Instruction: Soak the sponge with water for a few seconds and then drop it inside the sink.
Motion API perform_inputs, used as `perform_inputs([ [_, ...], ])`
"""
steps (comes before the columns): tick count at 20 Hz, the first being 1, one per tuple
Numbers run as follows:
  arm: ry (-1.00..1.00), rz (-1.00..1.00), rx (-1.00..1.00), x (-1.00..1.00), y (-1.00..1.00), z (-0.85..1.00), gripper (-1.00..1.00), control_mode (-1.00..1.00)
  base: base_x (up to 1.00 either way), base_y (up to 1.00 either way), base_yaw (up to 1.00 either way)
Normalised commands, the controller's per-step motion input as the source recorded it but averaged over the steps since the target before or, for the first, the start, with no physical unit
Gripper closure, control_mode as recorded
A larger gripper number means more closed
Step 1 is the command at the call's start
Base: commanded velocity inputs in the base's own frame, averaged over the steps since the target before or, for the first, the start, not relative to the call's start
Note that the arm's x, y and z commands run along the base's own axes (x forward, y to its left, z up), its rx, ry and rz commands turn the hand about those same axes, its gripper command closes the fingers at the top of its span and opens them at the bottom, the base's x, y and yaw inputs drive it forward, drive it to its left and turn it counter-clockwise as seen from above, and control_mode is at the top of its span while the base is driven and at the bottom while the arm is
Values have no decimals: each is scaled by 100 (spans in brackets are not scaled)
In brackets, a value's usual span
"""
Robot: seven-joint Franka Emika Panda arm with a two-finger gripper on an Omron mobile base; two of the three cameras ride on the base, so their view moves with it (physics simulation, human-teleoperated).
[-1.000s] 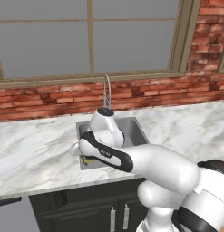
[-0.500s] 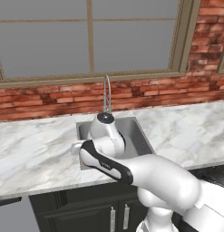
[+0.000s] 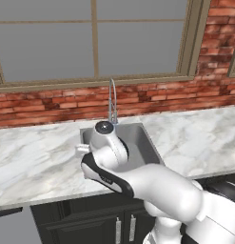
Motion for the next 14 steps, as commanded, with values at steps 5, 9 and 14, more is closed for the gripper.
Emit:
perform_inputs([
  [5, 0, -19, 0, 22, -24, 0, 100, -100, 0, 0, 0],
  [9, 0, -18, 0, 33, -25, 0, 100, -100, 0, 0, 0],
  [14, 0, -19, 0, 36, -26, 0, 100, -100, 0, 0, 0],
])
